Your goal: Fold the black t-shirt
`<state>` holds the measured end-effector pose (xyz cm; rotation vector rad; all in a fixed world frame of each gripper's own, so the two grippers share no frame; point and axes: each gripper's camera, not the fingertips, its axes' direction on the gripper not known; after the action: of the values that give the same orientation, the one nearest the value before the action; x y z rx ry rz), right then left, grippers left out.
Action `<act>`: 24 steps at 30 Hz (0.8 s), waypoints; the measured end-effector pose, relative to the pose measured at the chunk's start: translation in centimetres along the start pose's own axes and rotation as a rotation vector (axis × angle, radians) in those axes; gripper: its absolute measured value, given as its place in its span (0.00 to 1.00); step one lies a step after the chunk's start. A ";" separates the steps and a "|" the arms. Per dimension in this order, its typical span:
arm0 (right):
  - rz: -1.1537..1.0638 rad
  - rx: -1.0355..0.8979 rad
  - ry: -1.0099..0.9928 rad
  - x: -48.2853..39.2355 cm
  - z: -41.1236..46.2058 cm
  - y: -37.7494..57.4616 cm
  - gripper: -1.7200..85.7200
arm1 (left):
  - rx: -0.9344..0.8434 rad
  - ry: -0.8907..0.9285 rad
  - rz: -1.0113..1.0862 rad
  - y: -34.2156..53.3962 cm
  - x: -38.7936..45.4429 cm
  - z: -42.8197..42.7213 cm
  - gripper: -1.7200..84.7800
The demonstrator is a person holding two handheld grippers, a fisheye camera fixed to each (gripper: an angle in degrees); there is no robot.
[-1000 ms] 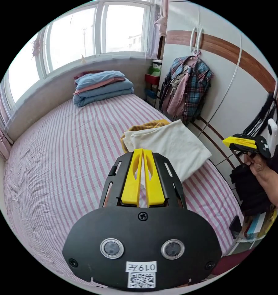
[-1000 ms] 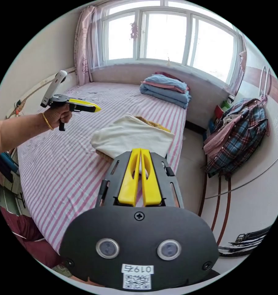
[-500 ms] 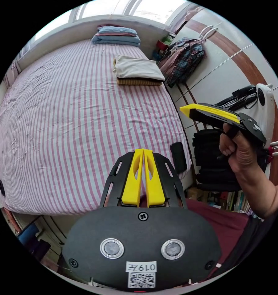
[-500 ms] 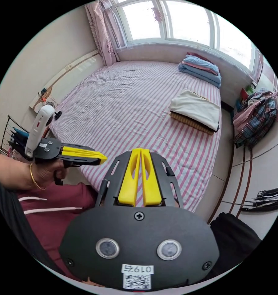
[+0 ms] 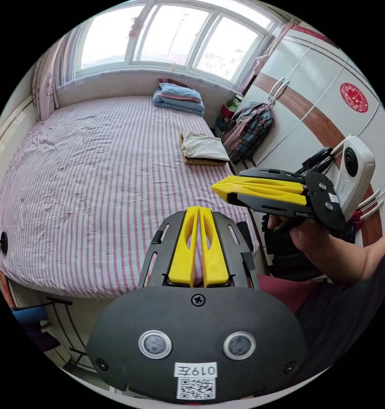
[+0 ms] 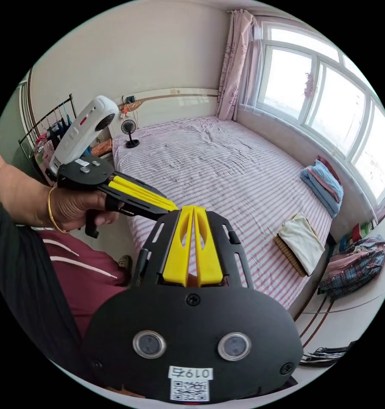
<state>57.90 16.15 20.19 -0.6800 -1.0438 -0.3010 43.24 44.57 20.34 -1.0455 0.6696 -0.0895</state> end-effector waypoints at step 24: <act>-0.194 0.020 -0.255 -41.7 32.3 -15.4 0.04 | 0.168 -0.267 -0.091 42.2 -23.8 -22.2 0.03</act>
<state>7.05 21.78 0.14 -0.6103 -1.3585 -0.3780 1.84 58.20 -10.35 -0.9060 0.3665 -0.0818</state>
